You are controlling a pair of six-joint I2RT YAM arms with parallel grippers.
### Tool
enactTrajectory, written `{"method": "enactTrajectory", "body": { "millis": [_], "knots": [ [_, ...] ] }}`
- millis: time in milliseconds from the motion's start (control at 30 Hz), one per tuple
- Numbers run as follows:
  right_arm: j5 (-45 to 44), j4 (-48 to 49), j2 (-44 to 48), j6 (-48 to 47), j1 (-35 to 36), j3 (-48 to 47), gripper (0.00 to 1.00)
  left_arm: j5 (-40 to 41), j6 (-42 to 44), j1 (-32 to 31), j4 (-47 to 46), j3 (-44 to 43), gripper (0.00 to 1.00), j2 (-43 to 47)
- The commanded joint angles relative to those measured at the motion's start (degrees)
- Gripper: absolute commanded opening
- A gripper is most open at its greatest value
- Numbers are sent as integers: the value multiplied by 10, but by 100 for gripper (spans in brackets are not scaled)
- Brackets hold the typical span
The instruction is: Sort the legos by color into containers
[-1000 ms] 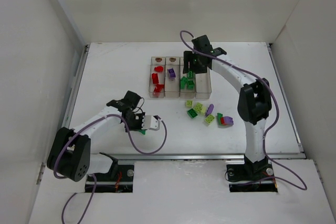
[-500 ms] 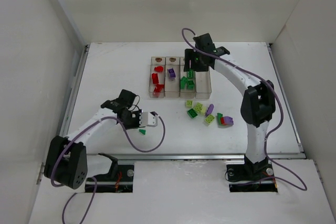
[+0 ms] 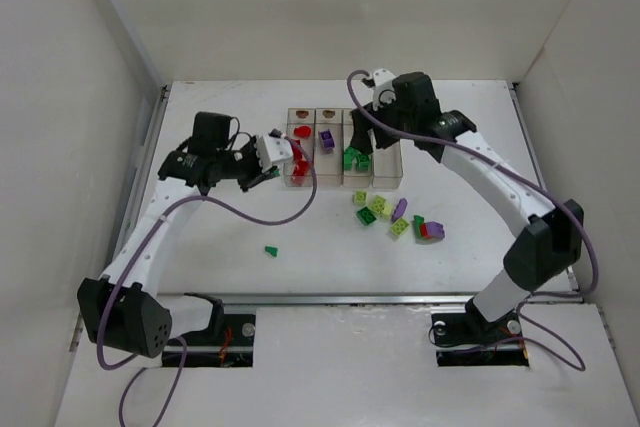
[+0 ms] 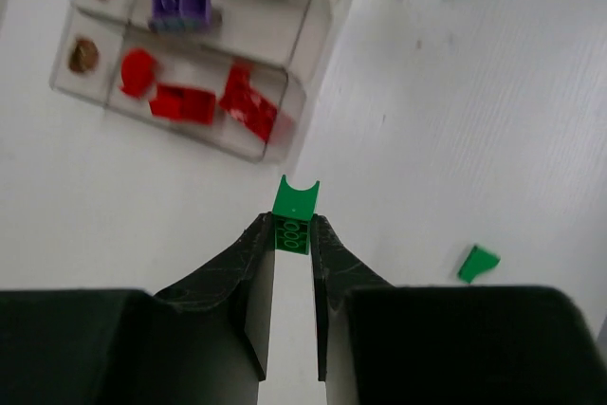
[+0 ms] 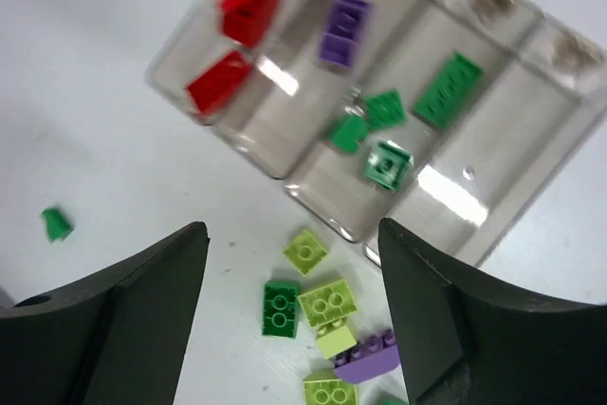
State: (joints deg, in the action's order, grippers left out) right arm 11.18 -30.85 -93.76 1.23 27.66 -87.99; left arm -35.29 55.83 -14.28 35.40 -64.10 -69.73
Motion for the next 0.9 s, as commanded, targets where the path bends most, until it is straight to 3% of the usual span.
{"method": "enactTrajectory", "body": {
  "millis": [0, 133, 233, 400, 867],
  "knots": [
    [58, 26, 57, -136, 73, 7, 78, -152, -84, 1, 8, -68, 0, -13],
    [103, 32, 81, -139, 116, 7, 76, -196, -147, 1, -15, -122, 0, -19],
    [158, 80, 96, -115, 116, 24, 69, -236, -175, -9, -20, -133, 0, -19],
    [171, 87, 103, -109, 151, -11, 57, -270, -237, -24, -60, -146, 0, 0],
    [215, 87, 75, -103, 164, -39, 51, -260, -294, -41, -112, -114, 0, 41]
  ]
}}
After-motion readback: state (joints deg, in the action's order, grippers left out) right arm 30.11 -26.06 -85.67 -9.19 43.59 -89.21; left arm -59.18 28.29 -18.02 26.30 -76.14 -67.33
